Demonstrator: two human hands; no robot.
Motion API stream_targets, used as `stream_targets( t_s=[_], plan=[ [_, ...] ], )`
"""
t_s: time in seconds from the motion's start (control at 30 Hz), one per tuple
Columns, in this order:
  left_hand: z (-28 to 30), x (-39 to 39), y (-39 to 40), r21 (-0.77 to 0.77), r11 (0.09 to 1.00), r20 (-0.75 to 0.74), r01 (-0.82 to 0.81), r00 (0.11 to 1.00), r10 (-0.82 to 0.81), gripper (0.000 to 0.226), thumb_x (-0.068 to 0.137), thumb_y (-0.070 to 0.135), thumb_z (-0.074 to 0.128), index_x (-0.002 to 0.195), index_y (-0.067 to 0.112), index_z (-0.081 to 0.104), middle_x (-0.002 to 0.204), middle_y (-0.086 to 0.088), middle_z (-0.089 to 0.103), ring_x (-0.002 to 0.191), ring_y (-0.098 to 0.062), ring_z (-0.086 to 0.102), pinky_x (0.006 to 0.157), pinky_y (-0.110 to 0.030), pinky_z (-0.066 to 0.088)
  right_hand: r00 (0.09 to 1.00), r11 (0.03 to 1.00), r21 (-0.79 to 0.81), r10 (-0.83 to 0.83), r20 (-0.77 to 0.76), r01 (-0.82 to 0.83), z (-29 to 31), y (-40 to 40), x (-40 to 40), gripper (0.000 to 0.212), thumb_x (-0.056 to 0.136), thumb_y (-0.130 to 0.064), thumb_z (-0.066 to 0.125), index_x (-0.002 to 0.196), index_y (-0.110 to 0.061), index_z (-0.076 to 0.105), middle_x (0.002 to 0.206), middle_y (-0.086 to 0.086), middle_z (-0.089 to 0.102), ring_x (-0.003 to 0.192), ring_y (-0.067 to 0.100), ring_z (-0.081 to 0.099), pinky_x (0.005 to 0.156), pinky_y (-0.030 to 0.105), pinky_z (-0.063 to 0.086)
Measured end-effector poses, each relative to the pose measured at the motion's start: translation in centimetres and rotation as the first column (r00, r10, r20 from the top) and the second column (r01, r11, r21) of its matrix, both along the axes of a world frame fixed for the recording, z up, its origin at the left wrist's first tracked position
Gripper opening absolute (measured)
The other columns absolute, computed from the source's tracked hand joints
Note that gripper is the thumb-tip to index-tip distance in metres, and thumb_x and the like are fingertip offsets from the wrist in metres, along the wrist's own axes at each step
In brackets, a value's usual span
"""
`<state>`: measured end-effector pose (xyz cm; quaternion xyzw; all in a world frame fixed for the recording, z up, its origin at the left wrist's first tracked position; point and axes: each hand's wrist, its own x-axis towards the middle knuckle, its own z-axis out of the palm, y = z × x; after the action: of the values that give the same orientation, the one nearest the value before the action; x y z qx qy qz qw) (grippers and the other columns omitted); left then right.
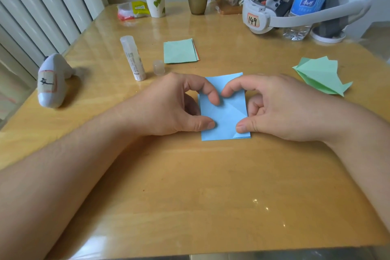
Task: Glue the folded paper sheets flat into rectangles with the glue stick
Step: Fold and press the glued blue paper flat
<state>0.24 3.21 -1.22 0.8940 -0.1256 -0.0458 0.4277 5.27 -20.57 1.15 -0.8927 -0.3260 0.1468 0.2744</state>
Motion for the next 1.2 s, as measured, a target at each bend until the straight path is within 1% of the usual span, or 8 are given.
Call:
stream_targets(
  t_s=[0.07, 0.13, 0.33, 0.43, 0.63, 0.8, 0.97, 1.2],
  plan=[
    [0.17, -0.10, -0.14, 0.008, 1.000, 0.000, -0.001, 1.000, 0.001, 0.032, 0.079, 0.017, 0.090, 0.101, 0.031, 0.069, 0.063, 0.021, 0.064, 0.053, -0.002, 0.058, 0.056, -0.016, 0.045, 1.000, 1.000, -0.006, 0.005, 0.000, -0.005, -0.10, 0.02, 0.05, 0.053, 0.078, -0.027, 0.089, 0.116, -0.050, 0.060, 0.070, -0.014, 0.069, 0.057, 0.003, 0.060, 0.058, 0.017, 0.045],
    [0.31, -0.17, -0.23, 0.012, 1.000, -0.002, -0.003, 1.000, 0.003, 0.034, 0.079, 0.016, 0.090, 0.101, 0.030, 0.069, 0.063, 0.024, 0.064, 0.053, -0.001, 0.058, 0.056, -0.015, 0.045, 1.000, 1.000, -0.010, 0.010, 0.002, -0.010, -0.18, 0.07, 0.07, 0.053, 0.078, -0.027, 0.090, 0.115, -0.050, 0.060, 0.070, -0.018, 0.068, 0.058, 0.002, 0.060, 0.057, 0.015, 0.043],
    [0.46, -0.31, -0.51, 0.020, 1.000, 0.008, 0.005, 1.000, -0.005, 0.039, 0.078, 0.014, 0.090, 0.102, 0.032, 0.065, 0.068, 0.027, 0.064, 0.056, -0.005, 0.061, 0.057, -0.022, 0.049, 0.999, 0.999, -0.015, 0.035, 0.024, -0.035, -0.35, 0.29, 0.09, 0.054, 0.076, -0.026, 0.090, 0.113, -0.050, 0.058, 0.075, -0.030, 0.065, 0.062, 0.000, 0.061, 0.059, 0.012, 0.043],
    [0.51, -0.34, -0.61, 0.021, 1.000, 0.010, 0.009, 1.000, -0.010, 0.039, 0.079, 0.013, 0.089, 0.102, 0.031, 0.064, 0.068, 0.027, 0.064, 0.054, -0.005, 0.060, 0.057, -0.021, 0.048, 0.998, 0.999, -0.022, 0.046, 0.041, -0.045, -0.41, 0.39, 0.10, 0.054, 0.077, -0.025, 0.090, 0.114, -0.048, 0.058, 0.078, -0.036, 0.063, 0.063, -0.001, 0.062, 0.061, 0.011, 0.043],
    [0.61, -0.49, -0.67, 0.042, 0.999, 0.027, 0.016, 0.999, -0.018, 0.039, 0.080, 0.010, 0.089, 0.103, 0.028, 0.064, 0.068, 0.031, 0.063, 0.053, -0.002, 0.059, 0.056, -0.018, 0.047, 0.998, 0.999, -0.023, 0.038, 0.044, -0.037, -0.53, 0.17, 0.25, 0.053, 0.077, -0.028, 0.090, 0.114, -0.050, 0.059, 0.074, -0.026, 0.067, 0.062, 0.001, 0.062, 0.056, 0.014, 0.041],
    [0.61, -0.44, -0.72, 0.054, 0.998, 0.039, 0.014, 0.999, -0.016, 0.039, 0.079, 0.011, 0.089, 0.103, 0.029, 0.064, 0.067, 0.029, 0.063, 0.053, -0.002, 0.059, 0.057, -0.019, 0.048, 0.998, 0.999, -0.013, 0.045, 0.041, -0.045, -0.66, 0.07, 0.32, 0.053, 0.077, -0.028, 0.090, 0.115, -0.048, 0.059, 0.076, -0.028, 0.066, 0.062, 0.000, 0.061, 0.056, 0.014, 0.042],
    [0.44, -0.39, -0.58, 0.074, 0.997, 0.054, 0.010, 0.998, -0.014, 0.040, 0.078, 0.016, 0.090, 0.101, 0.035, 0.064, 0.063, 0.018, 0.064, 0.052, -0.004, 0.058, 0.057, -0.018, 0.047, 0.995, 0.996, -0.004, 0.091, 0.038, -0.091, -0.55, 0.10, 0.17, 0.053, 0.078, -0.022, 0.089, 0.118, -0.043, 0.061, 0.080, -0.044, 0.059, 0.066, -0.003, 0.063, 0.062, 0.011, 0.044],
    [0.16, -0.20, -0.51, 0.177, 0.984, 0.127, -0.002, 0.992, -0.021, 0.038, 0.075, 0.028, 0.090, 0.100, 0.041, 0.064, 0.067, 0.011, 0.066, 0.058, -0.005, 0.060, 0.061, -0.021, 0.049, 0.990, 0.992, 0.005, 0.129, 0.054, -0.130, -0.52, 0.14, 0.06, 0.053, 0.078, -0.022, 0.090, 0.117, -0.042, 0.061, 0.085, -0.050, 0.053, 0.071, -0.005, 0.063, 0.065, 0.009, 0.043]
  ],
)
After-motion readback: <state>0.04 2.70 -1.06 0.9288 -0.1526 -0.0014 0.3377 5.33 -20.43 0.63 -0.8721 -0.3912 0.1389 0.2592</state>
